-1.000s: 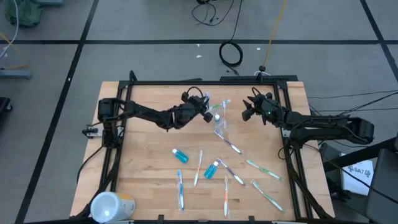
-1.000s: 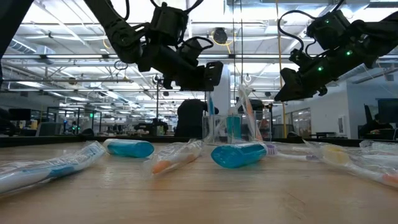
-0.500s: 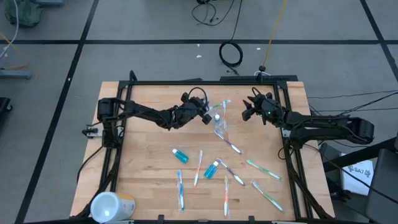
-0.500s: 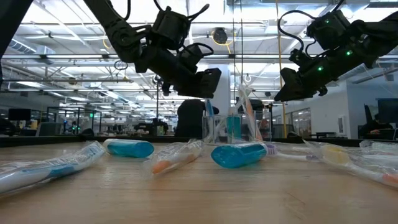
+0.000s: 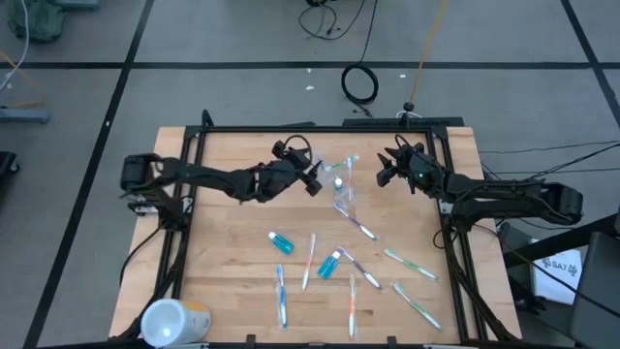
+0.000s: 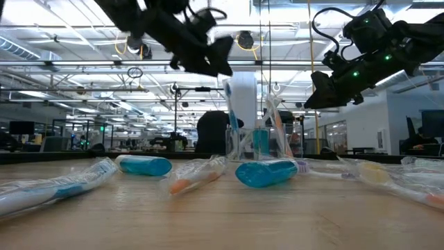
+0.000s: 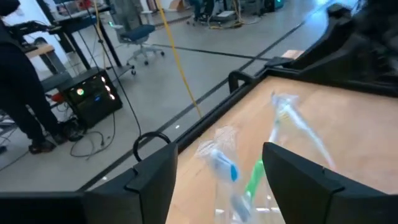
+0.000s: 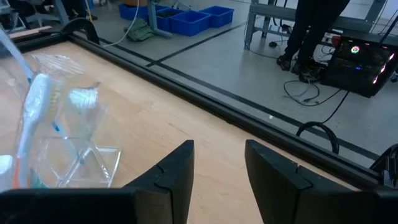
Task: Pick & Place toothbrushing station
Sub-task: Put the left blue mouthwash into the transparent organizer
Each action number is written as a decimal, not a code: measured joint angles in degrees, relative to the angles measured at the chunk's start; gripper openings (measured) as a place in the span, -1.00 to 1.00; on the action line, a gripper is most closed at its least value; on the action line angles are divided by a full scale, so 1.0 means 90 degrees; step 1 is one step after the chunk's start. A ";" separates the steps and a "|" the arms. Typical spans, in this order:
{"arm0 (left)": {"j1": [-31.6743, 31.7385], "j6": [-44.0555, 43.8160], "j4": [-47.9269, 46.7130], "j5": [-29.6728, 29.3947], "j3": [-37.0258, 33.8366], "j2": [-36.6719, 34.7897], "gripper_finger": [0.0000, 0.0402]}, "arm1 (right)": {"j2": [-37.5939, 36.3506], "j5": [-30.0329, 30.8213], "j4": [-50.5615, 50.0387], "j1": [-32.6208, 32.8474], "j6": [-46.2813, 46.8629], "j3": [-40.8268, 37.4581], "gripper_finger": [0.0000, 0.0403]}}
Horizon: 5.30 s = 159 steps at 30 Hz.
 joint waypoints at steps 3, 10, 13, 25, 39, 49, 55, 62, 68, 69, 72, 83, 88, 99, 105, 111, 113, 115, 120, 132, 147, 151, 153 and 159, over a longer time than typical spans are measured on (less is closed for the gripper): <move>-0.0169 0.0134 -0.0791 -0.0004 0.0000 -0.0541 0.21 | 0.0000 0.0002 -0.0006 0.0000 0.0000 0.0000 -0.33; -0.0710 -0.0898 -0.2772 0.0029 0.0000 -0.1299 0.21 | 0.0000 -0.0007 -0.0006 0.0002 0.0045 0.0000 -0.33; -0.0961 -0.1648 -0.3616 0.0200 0.0002 -0.1325 0.21 | 0.0000 -0.0012 -0.0012 0.0002 0.0046 0.0000 -0.33; -0.1583 -0.3027 -0.5289 0.1805 0.0000 -0.0641 0.21 | 0.0001 -0.0017 -0.0120 0.0002 0.0134 0.0000 -0.33; -0.1852 0.0368 -0.6110 0.3700 -0.0005 0.0256 0.21 | 0.0000 -0.0035 -0.0218 0.0002 0.0270 0.0000 -0.33; -0.1283 0.0895 -0.6208 0.4635 -0.0155 -0.0510 0.21 | 0.0002 -0.0041 -0.0412 0.0002 0.0379 -0.0002 -0.33; -0.0931 0.1549 -0.4242 0.5367 -0.1365 -0.0955 0.21 | 0.0002 -0.0683 -0.0475 0.0002 0.0410 0.0000 -0.33; -0.0793 0.1342 -0.3072 0.5378 -0.2352 -0.1014 0.21 | 0.0002 -0.1010 -0.0500 0.0002 0.0410 0.0000 -0.33; -0.0791 0.1327 -0.2146 0.5378 -0.2834 -0.1014 0.21 | 0.0002 -0.1017 -0.0738 0.0002 0.0699 -0.0002 -0.33; -0.0793 0.1297 -0.2120 0.5378 -0.2848 -0.1014 0.21 | 0.0002 -0.1018 -0.0759 0.0002 0.0766 -0.0002 -0.33; -0.0791 0.1175 -0.2097 0.5378 -0.2851 -0.1014 0.21 | 0.0002 -0.1018 -0.0769 0.0002 0.0893 -0.0005 -0.33; -0.0791 0.1047 -0.2201 0.5369 -0.2851 -0.1014 0.04 | 0.0002 -0.1019 -0.0785 0.0002 0.1099 -0.0005 -0.33; -0.0791 0.0724 -0.2218 0.5366 -0.2851 -0.1014 -0.20 | 0.0002 -0.1018 -0.0905 0.0002 0.1100 -0.0005 -0.33; -0.0791 0.0337 -0.2145 0.5320 -0.2851 -0.1014 -0.44 | 0.0002 -0.1018 -0.0924 0.0002 0.1100 -0.0005 -0.33; -0.0803 -0.0158 -0.2000 0.4969 -0.2851 -0.1014 -0.42 | 0.0002 -0.1020 -0.0922 0.0002 0.1100 -0.0005 -0.33; -0.0798 -0.0477 -0.1940 0.4685 -0.2851 -0.0996 -0.40 | 0.0002 -0.1020 -0.0921 0.0002 0.1100 -0.0005 -0.33; -0.0800 -0.0563 -0.1822 0.4691 -0.2849 -0.0928 -0.40 | 0.0002 -0.1020 -0.0919 0.0002 0.1100 -0.0005 -0.33; -0.0800 -0.0606 -0.1652 0.4686 -0.2849 -0.0804 -0.40 | 0.0005 -0.1020 -0.0919 0.0002 0.1100 -0.0005 -0.33; -0.0804 -0.0690 -0.1073 0.4593 -0.2832 -0.0371 -0.40 | 0.0005 -0.1021 -0.0942 0.0005 0.1120 -0.0005 -0.33; -0.0842 -0.0693 -0.0578 0.3803 -0.2837 -0.0113 -0.40 | 0.0005 -0.1020 -0.0968 0.0004 0.1100 -0.0006 -0.33; -0.0844 -0.0591 -0.0596 0.3797 -0.2844 -0.0111 -0.40 | 0.0005 -0.1020 -0.0968 0.0005 0.1100 -0.0005 -0.33; -0.0844 -0.0465 -0.0599 0.3799 -0.2844 -0.0111 -0.40 | 0.0005 -0.1020 -0.0968 0.0005 0.1100 -0.0006 -0.33; -0.0844 -0.0469 -0.0601 0.3798 -0.2846 -0.0111 -0.40 | 0.0005 -0.1020 -0.0968 0.0005 0.1100 -0.0006 -0.33; -0.0844 -0.0630 -0.0606 0.3797 -0.2846 -0.0111 -0.40 | 0.0005 -0.1020 -0.0968 0.0003 0.1100 -0.0006 -0.33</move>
